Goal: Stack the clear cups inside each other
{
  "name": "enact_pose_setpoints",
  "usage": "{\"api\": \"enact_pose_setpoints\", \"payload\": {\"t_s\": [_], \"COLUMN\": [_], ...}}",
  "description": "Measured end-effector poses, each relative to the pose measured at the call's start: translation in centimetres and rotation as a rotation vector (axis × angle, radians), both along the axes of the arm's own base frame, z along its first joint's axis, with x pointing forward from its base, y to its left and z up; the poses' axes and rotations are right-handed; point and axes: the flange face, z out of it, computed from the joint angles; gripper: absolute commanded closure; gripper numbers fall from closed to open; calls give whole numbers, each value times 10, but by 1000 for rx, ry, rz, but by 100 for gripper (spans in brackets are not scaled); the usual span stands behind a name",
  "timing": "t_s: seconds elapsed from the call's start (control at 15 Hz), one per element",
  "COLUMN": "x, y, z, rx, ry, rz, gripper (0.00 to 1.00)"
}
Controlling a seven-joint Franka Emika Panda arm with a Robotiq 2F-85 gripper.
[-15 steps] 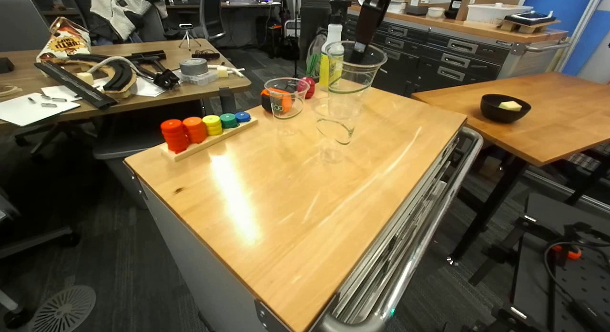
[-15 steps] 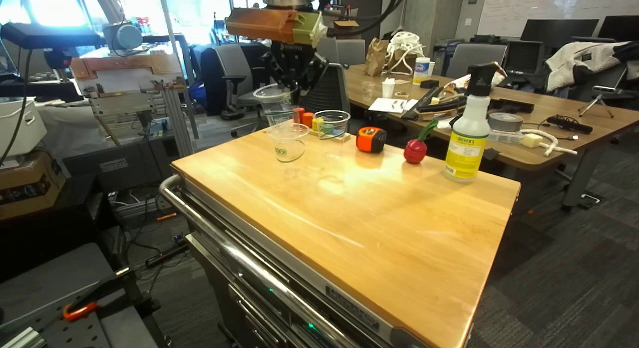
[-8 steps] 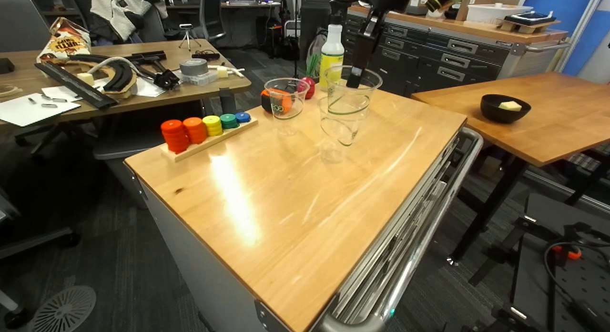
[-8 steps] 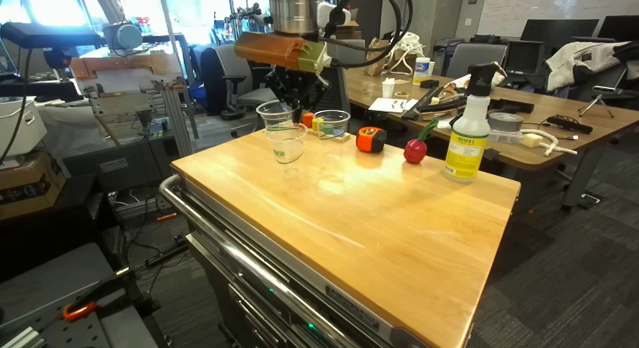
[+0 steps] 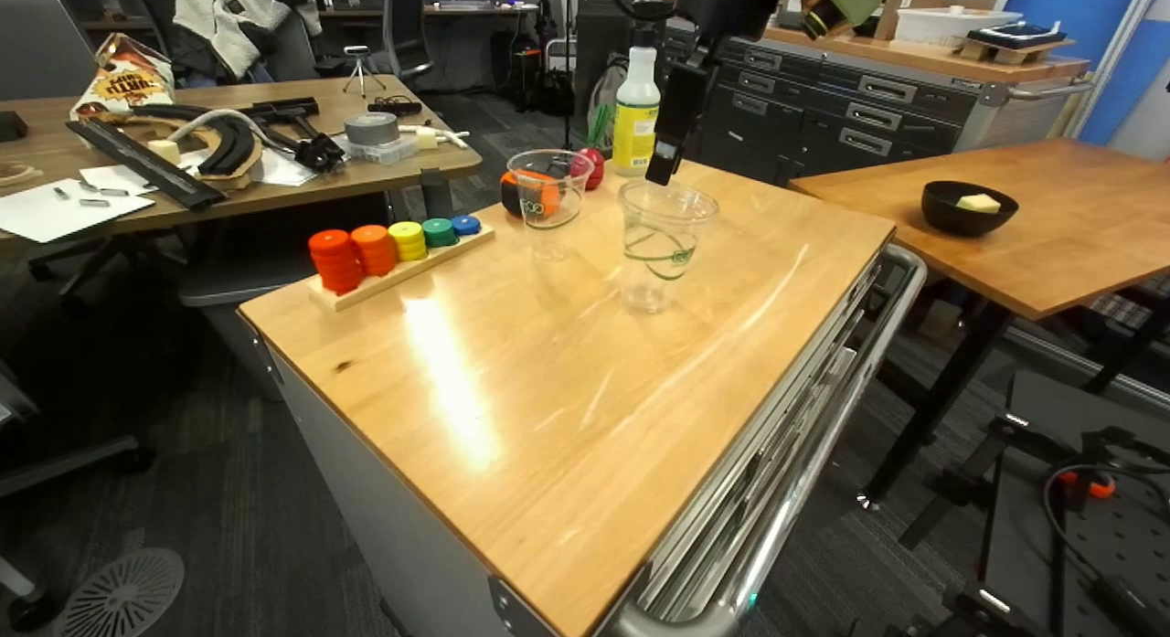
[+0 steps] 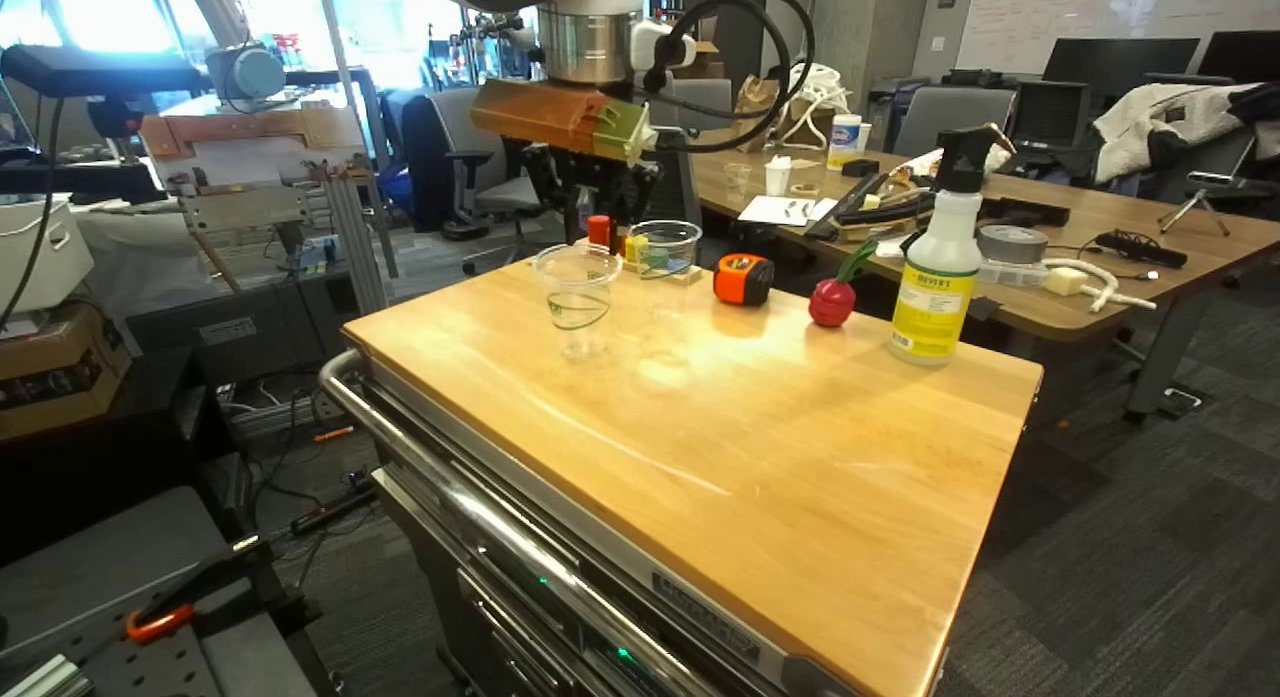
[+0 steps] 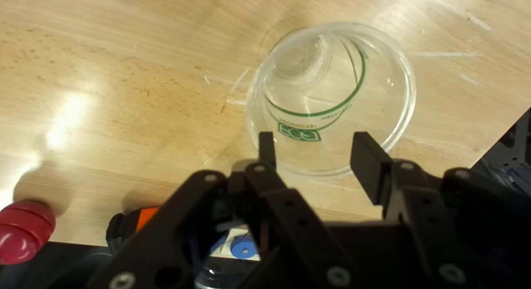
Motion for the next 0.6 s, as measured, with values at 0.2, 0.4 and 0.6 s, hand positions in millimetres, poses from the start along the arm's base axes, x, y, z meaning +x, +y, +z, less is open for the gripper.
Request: {"api": "enact_pose_setpoints", "payload": {"t_s": [0.2, 0.4, 0.6], "x": [2, 4, 11], "y": [3, 4, 5], "z": [9, 15, 17], "rx": [-2, -18, -44], "ry": [-29, -48, -61], "rz": [4, 15, 27], "gripper": [0, 0, 0]}}
